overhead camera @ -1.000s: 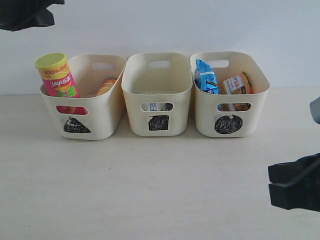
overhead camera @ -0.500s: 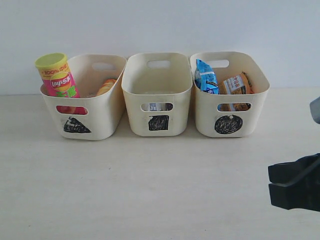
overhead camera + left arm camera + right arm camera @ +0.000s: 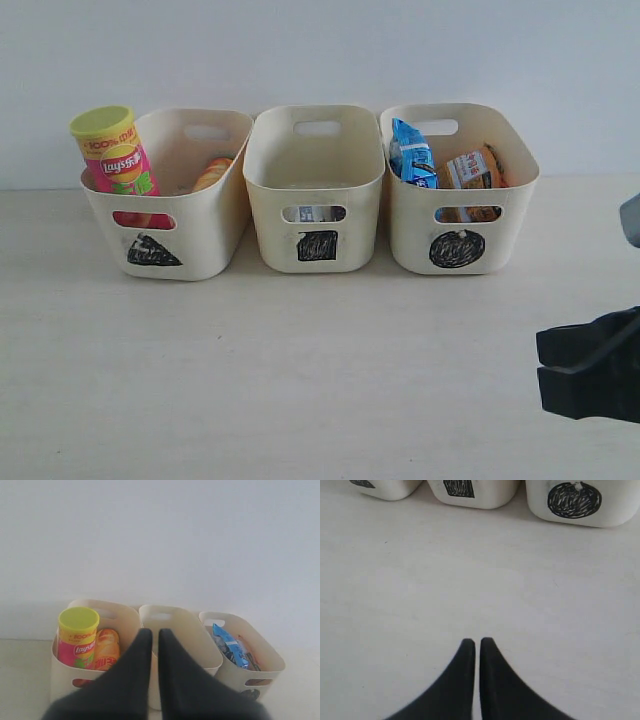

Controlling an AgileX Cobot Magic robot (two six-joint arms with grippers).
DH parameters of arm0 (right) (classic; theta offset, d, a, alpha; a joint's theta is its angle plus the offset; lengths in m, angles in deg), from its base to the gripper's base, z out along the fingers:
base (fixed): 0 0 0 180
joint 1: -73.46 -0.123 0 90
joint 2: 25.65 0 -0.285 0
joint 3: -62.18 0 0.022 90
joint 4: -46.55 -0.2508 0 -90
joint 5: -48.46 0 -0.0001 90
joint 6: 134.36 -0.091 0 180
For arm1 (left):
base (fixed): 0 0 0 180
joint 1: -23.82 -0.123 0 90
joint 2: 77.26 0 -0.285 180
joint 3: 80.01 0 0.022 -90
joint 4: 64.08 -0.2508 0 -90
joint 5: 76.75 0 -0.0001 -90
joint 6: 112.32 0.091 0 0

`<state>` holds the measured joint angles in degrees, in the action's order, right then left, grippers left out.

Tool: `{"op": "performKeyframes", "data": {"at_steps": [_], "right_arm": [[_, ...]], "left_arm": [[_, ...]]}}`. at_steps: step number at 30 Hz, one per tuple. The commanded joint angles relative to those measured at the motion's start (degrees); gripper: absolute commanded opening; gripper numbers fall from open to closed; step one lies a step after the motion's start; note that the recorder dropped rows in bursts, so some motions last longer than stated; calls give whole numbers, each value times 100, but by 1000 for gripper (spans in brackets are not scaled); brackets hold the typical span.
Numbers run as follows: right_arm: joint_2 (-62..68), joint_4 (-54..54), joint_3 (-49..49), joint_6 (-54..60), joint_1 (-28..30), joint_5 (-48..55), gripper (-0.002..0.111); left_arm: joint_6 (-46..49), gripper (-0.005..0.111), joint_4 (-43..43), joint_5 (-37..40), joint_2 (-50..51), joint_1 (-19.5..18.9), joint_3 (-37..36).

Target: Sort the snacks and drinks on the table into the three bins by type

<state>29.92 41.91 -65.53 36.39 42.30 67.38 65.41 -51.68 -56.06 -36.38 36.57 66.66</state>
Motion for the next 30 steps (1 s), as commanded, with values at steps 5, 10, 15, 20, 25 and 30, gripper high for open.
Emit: {"op": "performKeyframes", "data": {"at_steps": [5,10,15,20,25,30], "right_arm": [[-39,26,24,15,29,-28,0],[-39,26,24,15,29,-28,0],[-39,26,24,15,29,-28,0],[-39,26,24,15,29,-28,0],[-39,26,24,15,29,-28,0],[-39,26,24,15,29,-28,0]], "left_arm": [[-29,4,6,23,-187,-14,-23],[-29,4,-20,23,-186,-14,-23],[8,4,-229,8,-186,-14,-71],[-684,4,-978,-668,-360,-202,-617],[-1471,4,-1476,-656,-765,-803,-1005],[-1138,4,-1476,-790,-1217,-1161,-1858]]}}
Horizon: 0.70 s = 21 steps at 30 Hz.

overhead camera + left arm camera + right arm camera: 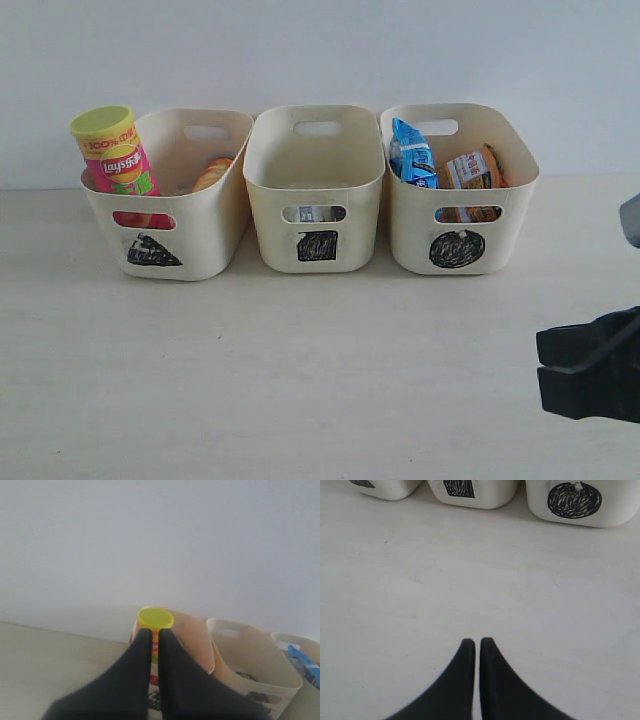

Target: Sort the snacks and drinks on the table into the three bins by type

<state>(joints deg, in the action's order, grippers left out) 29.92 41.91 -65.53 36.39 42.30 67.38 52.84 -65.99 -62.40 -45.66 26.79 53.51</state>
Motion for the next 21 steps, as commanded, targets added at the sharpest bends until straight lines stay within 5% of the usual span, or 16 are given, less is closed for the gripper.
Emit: {"op": "performKeyframes", "data": {"at_steps": [1,9,14,21], "right_arm": [[-39,26,24,15,29,-28,0],[-39,26,24,15,29,-28,0],[-39,26,24,16,29,-60,0],[-39,26,24,16,29,-49,0]], "left_arm": [[119,4,-44,-207,-385,-194,-748],[247,4,-44,-661,-2381,-194,-2843],[212,4,-44,-734,-2381,-194,-3073],[183,4,14,348,-2381,-194,-3073]]}}
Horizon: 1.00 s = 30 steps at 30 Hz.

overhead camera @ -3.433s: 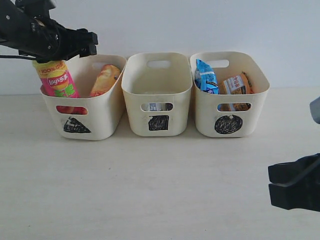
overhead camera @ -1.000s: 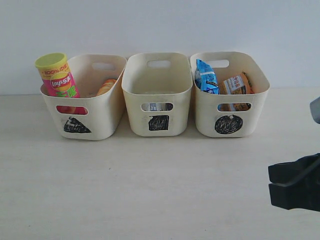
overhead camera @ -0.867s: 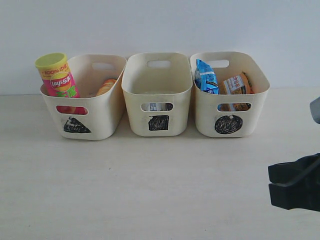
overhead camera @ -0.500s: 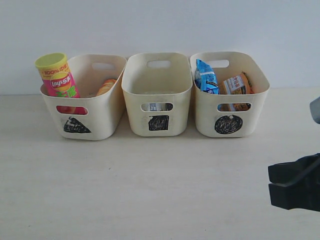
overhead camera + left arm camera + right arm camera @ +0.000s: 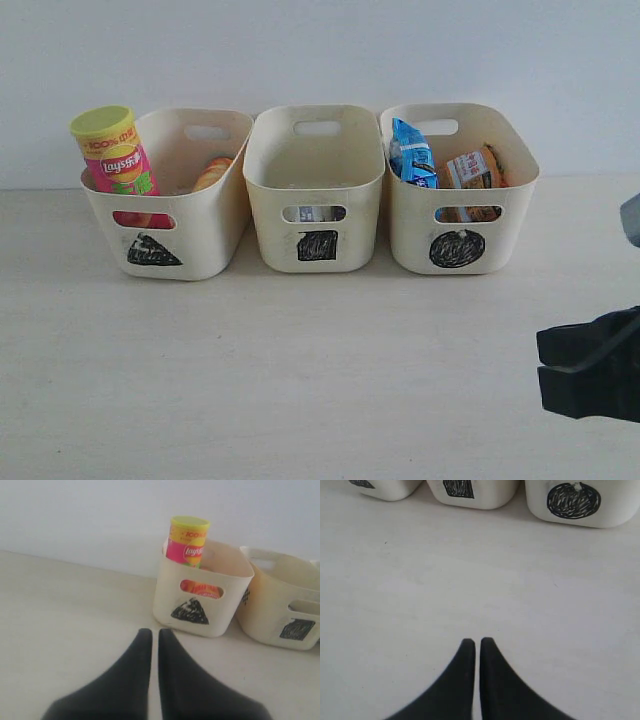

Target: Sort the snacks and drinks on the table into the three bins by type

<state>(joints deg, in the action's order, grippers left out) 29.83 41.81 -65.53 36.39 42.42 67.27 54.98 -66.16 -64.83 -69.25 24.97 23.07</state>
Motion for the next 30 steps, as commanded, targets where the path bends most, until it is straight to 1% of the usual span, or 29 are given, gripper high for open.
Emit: {"op": "performKeyframes", "data": {"at_steps": [1,30], "right_arm": [[-30,36,24,16,17,-38,0],[-30,36,24,16,17,-38,0]], "left_arm": [[26,4,30,586,-22,-12,-30],[92,4,30,586,-22,-12,-30]]}}
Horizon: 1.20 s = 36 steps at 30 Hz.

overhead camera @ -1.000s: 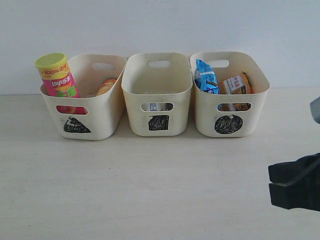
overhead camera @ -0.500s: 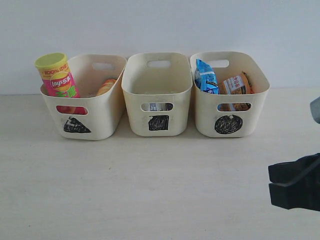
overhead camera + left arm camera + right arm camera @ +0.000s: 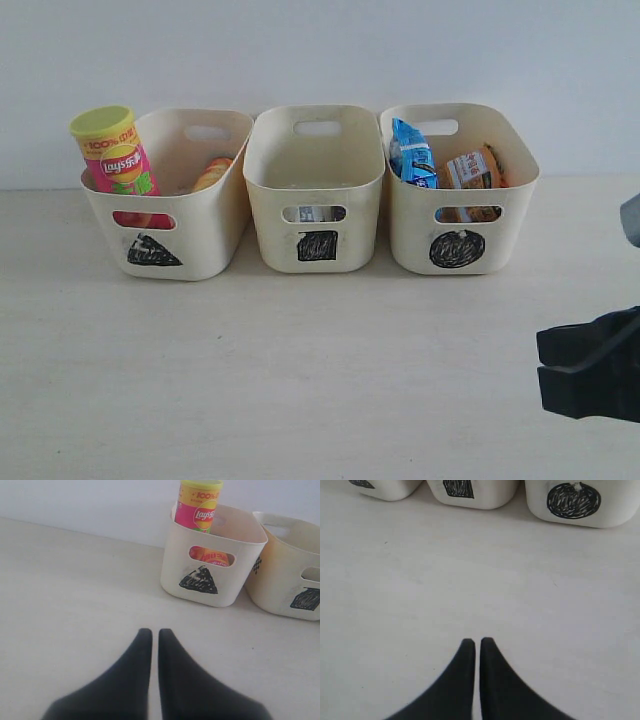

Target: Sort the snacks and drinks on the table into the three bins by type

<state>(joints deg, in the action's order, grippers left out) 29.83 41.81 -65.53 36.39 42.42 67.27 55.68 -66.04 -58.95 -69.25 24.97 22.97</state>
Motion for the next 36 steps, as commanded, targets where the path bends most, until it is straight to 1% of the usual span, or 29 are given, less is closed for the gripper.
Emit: {"op": "performKeyframes", "data": {"at_steps": [1,8,12,14,16,24,27,31,36], "right_arm": [[-30,36,24,16,17,-38,0],[-30,256,24,75,17,-148,0],[-30,403,24,141,71,-824,0],[-160,403,24,143,365,-1023,0],[-369,403,24,167,837,-1015,0],[-1362,403,24,859,2878,-182,0],[-1732,403,48,1106,3458,84,0],[-2225,403,548,1227,3799,-199,0],[-2893,403,1482,1240,3811,-895,0]], "left_arm": [[22,4,19,-2,-22,-12,-19],[22,4,19,-2,-22,-12,-19],[22,4,19,-2,-22,-12,-19],[22,4,19,-2,-22,-12,-19],[22,4,19,-2,-22,-12,-19],[22,4,19,-2,-22,-12,-19],[22,4,19,-2,-22,-12,-19],[22,4,19,-2,-22,-12,-19],[22,4,19,-2,-22,-12,-19]]}}
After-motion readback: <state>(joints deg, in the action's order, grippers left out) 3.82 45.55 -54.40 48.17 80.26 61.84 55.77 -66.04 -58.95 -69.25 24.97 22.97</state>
